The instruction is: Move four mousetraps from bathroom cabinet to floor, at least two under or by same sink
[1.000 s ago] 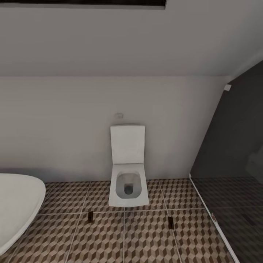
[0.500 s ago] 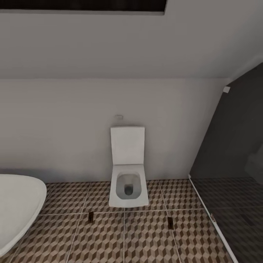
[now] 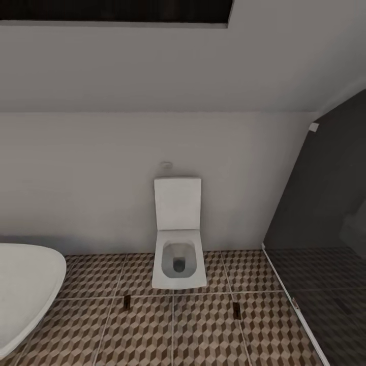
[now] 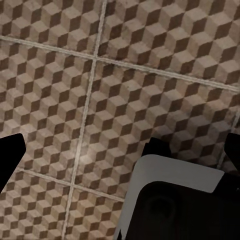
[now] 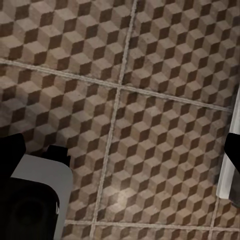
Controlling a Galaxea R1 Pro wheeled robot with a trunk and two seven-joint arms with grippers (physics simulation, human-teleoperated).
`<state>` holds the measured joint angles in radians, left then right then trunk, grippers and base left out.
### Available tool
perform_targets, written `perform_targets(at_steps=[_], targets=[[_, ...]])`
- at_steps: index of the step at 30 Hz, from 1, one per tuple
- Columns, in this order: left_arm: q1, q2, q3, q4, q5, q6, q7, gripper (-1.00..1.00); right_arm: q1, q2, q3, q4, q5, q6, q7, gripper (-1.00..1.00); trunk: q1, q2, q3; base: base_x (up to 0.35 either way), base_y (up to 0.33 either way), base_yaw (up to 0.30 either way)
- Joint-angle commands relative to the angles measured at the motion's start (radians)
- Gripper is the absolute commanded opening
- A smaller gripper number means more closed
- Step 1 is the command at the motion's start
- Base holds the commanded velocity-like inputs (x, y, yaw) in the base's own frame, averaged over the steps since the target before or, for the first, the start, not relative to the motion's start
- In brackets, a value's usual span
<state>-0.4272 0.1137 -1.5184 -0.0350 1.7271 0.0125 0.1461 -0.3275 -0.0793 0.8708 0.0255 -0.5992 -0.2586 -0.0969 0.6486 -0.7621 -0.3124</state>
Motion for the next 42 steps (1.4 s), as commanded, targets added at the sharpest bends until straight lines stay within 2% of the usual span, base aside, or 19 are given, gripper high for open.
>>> perform_targets(at_steps=[1, 42], targets=[[-0.001, 0.001, -0.008, -0.004, 0.006, 0.001, 0.007, 1.00, -0.001, 0.001, 0.008, 0.002, -0.005, -0.004, -0.001, 1.00, 0.000, -0.001, -0.001, 0.000, 0.000, 0.000], [0.000, 0.004, -0.009, 0.000, 0.006, 0.000, 0.007, 1.00, -0.001, 0.001, 0.008, 0.002, -0.005, -0.004, -0.001, 1.00, 0.000, -0.001, -0.001, 0.000, 0.000, 0.000]])
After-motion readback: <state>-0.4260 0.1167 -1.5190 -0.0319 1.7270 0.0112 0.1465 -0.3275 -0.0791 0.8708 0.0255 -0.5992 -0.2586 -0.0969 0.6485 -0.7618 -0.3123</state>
